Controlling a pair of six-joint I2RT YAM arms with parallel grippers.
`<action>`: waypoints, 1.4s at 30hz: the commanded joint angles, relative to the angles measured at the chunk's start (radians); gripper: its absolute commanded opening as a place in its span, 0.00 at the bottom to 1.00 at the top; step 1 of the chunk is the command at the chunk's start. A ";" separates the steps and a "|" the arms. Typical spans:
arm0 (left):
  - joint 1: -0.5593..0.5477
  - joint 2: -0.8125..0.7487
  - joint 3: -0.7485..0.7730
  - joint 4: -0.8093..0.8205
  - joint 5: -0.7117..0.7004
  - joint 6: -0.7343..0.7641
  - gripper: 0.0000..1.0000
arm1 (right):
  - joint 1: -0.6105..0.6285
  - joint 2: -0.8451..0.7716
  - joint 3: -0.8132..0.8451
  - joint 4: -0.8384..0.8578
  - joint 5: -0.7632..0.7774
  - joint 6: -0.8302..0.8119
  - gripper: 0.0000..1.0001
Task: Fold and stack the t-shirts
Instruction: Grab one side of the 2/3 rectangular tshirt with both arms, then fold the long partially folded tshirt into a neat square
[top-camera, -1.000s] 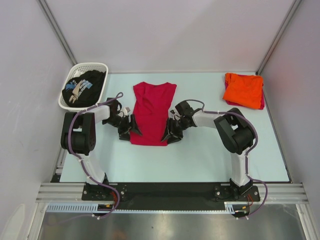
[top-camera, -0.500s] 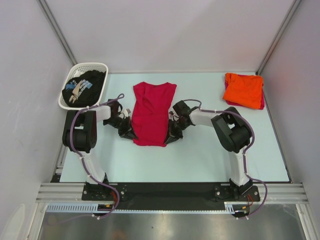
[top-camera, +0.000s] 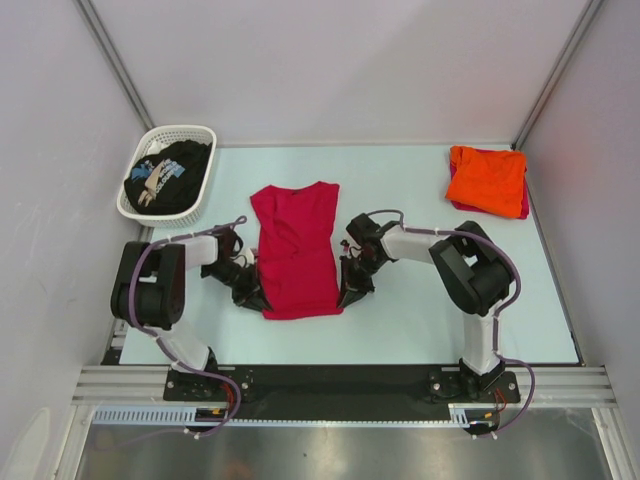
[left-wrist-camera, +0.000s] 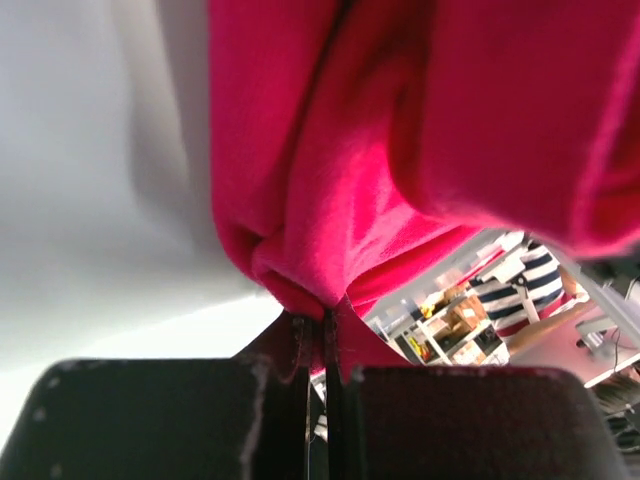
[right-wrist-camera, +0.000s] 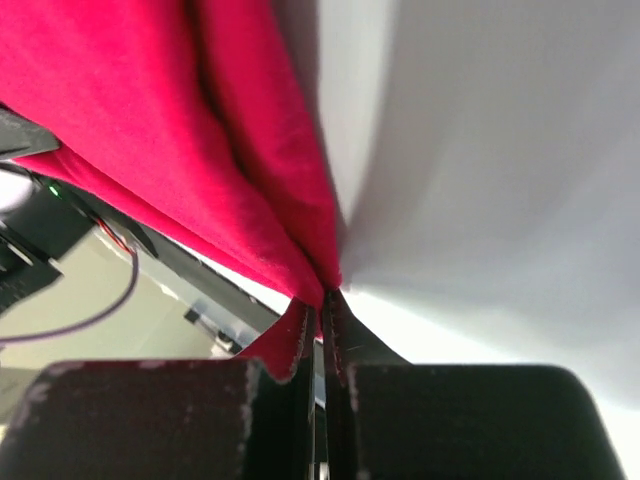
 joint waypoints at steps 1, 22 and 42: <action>0.005 -0.126 -0.075 -0.102 -0.071 0.021 0.00 | 0.012 -0.083 -0.050 -0.096 0.039 -0.029 0.00; 0.005 -0.063 0.455 -0.204 -0.096 -0.025 0.00 | -0.055 -0.091 0.343 -0.110 0.186 -0.076 0.00; 0.014 0.247 0.810 -0.136 -0.105 -0.055 0.00 | -0.151 0.303 0.864 -0.190 0.182 -0.179 0.00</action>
